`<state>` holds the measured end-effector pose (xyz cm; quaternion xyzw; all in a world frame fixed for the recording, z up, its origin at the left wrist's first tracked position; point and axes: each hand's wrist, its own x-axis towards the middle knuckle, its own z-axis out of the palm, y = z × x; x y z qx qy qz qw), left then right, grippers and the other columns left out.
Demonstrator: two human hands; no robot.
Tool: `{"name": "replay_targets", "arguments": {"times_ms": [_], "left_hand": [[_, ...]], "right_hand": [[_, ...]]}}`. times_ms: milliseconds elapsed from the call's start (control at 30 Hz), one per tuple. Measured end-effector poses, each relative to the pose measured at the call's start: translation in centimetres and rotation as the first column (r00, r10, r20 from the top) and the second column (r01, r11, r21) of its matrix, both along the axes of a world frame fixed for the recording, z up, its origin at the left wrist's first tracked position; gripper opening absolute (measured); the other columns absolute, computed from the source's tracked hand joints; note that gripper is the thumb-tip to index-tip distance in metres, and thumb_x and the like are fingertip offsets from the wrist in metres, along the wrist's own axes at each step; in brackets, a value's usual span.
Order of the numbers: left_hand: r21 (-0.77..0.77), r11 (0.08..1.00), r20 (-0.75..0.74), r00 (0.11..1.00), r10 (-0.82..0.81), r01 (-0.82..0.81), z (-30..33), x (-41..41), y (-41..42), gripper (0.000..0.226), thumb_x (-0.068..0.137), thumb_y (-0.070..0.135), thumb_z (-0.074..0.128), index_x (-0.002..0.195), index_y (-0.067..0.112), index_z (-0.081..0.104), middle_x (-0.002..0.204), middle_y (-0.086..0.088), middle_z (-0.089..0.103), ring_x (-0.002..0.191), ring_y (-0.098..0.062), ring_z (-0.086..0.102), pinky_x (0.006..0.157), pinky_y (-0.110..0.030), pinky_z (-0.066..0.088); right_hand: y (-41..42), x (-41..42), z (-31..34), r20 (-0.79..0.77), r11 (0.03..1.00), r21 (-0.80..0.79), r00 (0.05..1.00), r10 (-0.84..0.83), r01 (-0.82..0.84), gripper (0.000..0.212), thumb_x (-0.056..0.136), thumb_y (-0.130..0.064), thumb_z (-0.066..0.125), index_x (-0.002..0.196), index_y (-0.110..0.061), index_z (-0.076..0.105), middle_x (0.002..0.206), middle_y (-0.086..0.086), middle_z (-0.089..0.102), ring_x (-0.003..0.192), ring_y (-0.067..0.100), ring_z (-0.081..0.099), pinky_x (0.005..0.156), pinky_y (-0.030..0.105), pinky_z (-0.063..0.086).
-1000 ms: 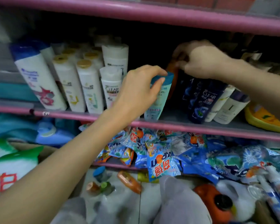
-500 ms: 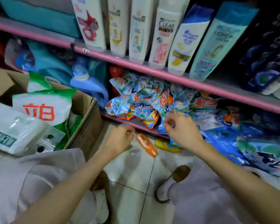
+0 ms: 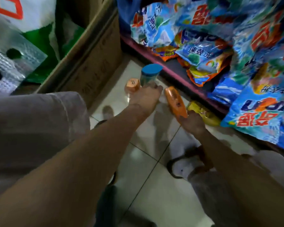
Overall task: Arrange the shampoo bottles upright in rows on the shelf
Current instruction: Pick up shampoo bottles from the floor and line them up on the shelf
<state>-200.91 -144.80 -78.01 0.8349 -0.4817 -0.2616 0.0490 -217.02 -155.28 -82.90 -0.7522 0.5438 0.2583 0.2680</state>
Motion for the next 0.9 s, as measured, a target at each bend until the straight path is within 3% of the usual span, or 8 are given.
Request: {"name": "replay_targets", "arguments": {"times_ms": [233, 433, 533, 700, 833, 900], "left_hand": [[0.038, 0.996, 0.021, 0.997, 0.078, -0.079, -2.5, -1.3, -1.1, 0.050, 0.089, 0.000, 0.052, 0.135, 0.013, 0.039, 0.130, -0.015, 0.048, 0.114, -0.029, 0.053, 0.088, -0.039, 0.049], [0.081, 0.993, 0.027, 0.996, 0.084, -0.086, -4.1, -2.7, -1.1, 0.054, 0.088, -0.005, 0.045, 0.139, 0.007, 0.033, 0.132, -0.020, 0.044, 0.117, -0.037, 0.049, 0.084, -0.042, 0.046], [0.089, 0.993, 0.040, 0.997, 0.068, -0.071, -4.3, -3.7, -1.1, 0.062, 0.085, -0.009, 0.046, 0.142, 0.009, 0.028, 0.135, -0.020, 0.038, 0.121, -0.039, 0.044, 0.083, -0.043, 0.047], [0.095, 0.987, 0.033, 0.992, 0.124, -0.126, -3.8, -4.0, -0.9, 0.061, 0.086, -0.006, 0.047, 0.142, 0.009, 0.027, 0.134, -0.021, 0.040, 0.114, -0.041, 0.051, 0.083, -0.044, 0.048], [0.113, 0.988, 0.008, 0.994, 0.107, -0.107, -2.6, -4.0, 0.0, 0.050, 0.088, -0.001, 0.050, 0.134, 0.010, 0.036, 0.118, -0.018, 0.050, 0.104, -0.037, 0.056, 0.071, -0.038, 0.042], [0.105, 0.987, -0.002, 0.993, 0.118, -0.117, -1.4, -4.0, 0.5, 0.044, 0.089, 0.003, 0.052, 0.130, 0.012, 0.039, 0.114, -0.016, 0.054, 0.101, -0.033, 0.057, 0.069, -0.035, 0.041]], "right_hand": [[-0.9, -0.5, -5.0, -0.064, 1.000, 0.022, 0.998, -0.010, 0.012, 0.061, 0.097, -0.037, 0.046, 0.133, 0.011, 0.036, 0.136, 0.031, 0.043, 0.126, 0.040, 0.043, 0.100, 0.037, 0.035], [-0.8, 0.5, -7.2, 0.008, 0.979, -0.096, 0.984, -0.178, 0.178, 0.065, 0.085, -0.035, 0.067, 0.132, 0.002, 0.040, 0.134, 0.026, 0.047, 0.122, 0.041, 0.048, 0.096, 0.045, 0.043], [0.3, 0.8, -7.6, 0.036, 0.968, -0.127, 0.976, -0.215, 0.218, 0.065, 0.085, -0.033, 0.066, 0.133, -0.002, 0.035, 0.131, 0.023, 0.050, 0.119, 0.040, 0.051, 0.094, 0.047, 0.047], [1.7, 0.8, -6.0, 0.096, 0.968, -0.160, 0.980, -0.177, 0.191, 0.056, 0.088, -0.031, 0.061, 0.130, -0.002, 0.038, 0.125, 0.022, 0.055, 0.110, 0.038, 0.057, 0.089, 0.043, 0.048], [1.6, 1.3, -2.3, 0.248, 0.931, -0.073, 0.910, -0.331, 0.359, 0.051, 0.085, -0.035, 0.064, 0.121, 0.000, 0.051, 0.120, 0.020, 0.060, 0.109, 0.036, 0.058, 0.079, 0.031, 0.043], [1.2, 1.2, 0.6, 0.304, 0.898, -0.031, 0.860, -0.410, 0.440, 0.053, 0.083, -0.035, 0.066, 0.121, 0.001, 0.055, 0.122, 0.019, 0.061, 0.111, 0.035, 0.058, 0.085, 0.033, 0.045]]}}
